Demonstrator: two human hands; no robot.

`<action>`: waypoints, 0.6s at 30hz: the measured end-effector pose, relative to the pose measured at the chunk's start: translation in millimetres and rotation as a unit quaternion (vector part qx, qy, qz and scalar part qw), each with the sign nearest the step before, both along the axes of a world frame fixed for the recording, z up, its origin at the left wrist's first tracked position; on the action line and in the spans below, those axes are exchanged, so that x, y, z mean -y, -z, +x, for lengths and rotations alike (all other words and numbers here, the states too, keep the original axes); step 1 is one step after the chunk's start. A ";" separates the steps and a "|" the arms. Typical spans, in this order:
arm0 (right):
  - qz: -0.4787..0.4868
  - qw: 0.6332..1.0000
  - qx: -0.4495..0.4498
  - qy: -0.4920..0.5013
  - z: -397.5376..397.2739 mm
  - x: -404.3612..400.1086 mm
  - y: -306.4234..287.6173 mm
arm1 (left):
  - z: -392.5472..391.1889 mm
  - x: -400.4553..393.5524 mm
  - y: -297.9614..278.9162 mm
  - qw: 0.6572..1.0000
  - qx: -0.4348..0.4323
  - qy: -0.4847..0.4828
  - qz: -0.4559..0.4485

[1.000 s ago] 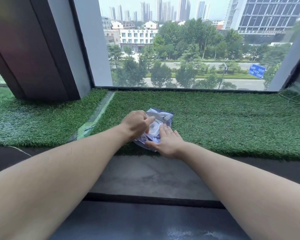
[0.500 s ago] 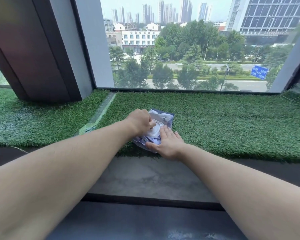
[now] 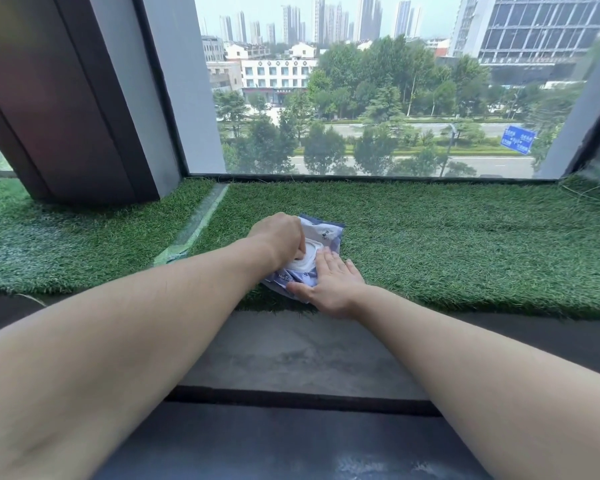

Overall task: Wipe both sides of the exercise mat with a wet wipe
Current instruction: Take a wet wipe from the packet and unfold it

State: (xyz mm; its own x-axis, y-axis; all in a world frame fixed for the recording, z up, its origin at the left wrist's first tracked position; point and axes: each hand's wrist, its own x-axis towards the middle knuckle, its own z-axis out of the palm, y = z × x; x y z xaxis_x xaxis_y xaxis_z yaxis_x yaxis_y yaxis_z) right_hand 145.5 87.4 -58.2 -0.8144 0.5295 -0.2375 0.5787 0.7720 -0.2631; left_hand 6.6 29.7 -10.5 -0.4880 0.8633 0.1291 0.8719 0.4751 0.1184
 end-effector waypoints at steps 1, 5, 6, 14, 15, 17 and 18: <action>0.000 1.000 0.001 0.000 0.4 0.2 -0.1 | 0.0 0.1 0.8 1.000 0.000 0.002 0.008; 0.001 1.000 -0.002 -0.001 0.9 0.6 0.7 | -0.2 2.9 10.9 0.999 -0.018 0.020 0.017; 0.002 1.000 -0.004 0.000 0.8 0.5 0.9 | 0.0 2.4 14.1 0.999 -0.026 0.019 0.016; 0.002 1.000 -0.018 -0.003 2.2 2.1 2.0 | 8.5 -3.5 13.4 0.988 -0.085 0.046 -0.121; 0.000 1.000 -0.018 -0.003 2.1 1.9 1.9 | 9.3 -3.4 12.0 0.986 -0.088 0.051 -0.135; -0.002 1.000 -0.017 0.000 2.3 1.3 1.3 | 8.1 -2.6 12.0 0.984 -0.091 0.058 -0.142; -0.002 1.000 -0.016 0.001 2.2 1.0 1.3 | 6.6 -1.3 12.0 0.986 -0.085 0.055 -0.131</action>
State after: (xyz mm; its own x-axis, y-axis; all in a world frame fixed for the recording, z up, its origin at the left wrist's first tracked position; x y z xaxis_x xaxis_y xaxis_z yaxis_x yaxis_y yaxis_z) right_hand 147.7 86.3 -59.5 -0.8203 0.5303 -0.2140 0.5717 0.7693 -0.2852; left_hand 13.2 31.0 -22.5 -0.3800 0.9244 -0.0340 0.9166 0.3713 -0.1482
